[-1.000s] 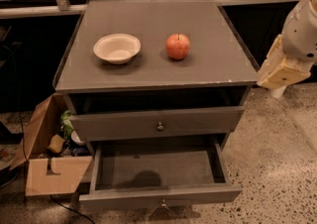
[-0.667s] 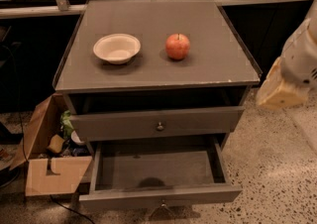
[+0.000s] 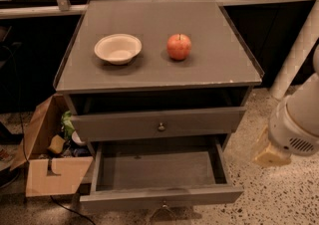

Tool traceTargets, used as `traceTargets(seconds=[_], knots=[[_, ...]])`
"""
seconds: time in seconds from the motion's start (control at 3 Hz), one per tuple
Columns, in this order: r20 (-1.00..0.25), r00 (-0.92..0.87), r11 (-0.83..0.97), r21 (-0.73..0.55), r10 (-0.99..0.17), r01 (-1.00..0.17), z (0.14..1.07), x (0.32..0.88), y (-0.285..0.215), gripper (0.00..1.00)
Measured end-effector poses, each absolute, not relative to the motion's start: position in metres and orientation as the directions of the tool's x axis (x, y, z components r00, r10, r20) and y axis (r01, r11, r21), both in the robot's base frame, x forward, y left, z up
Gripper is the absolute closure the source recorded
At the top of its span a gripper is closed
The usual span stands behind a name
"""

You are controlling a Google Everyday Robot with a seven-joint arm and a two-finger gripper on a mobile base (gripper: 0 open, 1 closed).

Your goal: Close middle drawer

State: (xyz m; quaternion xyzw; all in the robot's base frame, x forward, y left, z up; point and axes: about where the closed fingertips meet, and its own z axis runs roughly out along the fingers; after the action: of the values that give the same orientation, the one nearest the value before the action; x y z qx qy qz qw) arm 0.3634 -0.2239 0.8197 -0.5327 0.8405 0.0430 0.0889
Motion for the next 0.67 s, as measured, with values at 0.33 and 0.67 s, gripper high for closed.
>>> traceTargets(seconds=[0.33, 0.67], knots=[[-0.182, -0.422, 0.43, -0.004, -0.888, -0.903, 0.8087, 0.3563, -0.2244, 1.0], [-0.181, -0.424, 0.431, -0.002, -0.888, -0.902, 0.808, 0.356, -0.2243, 1.0]])
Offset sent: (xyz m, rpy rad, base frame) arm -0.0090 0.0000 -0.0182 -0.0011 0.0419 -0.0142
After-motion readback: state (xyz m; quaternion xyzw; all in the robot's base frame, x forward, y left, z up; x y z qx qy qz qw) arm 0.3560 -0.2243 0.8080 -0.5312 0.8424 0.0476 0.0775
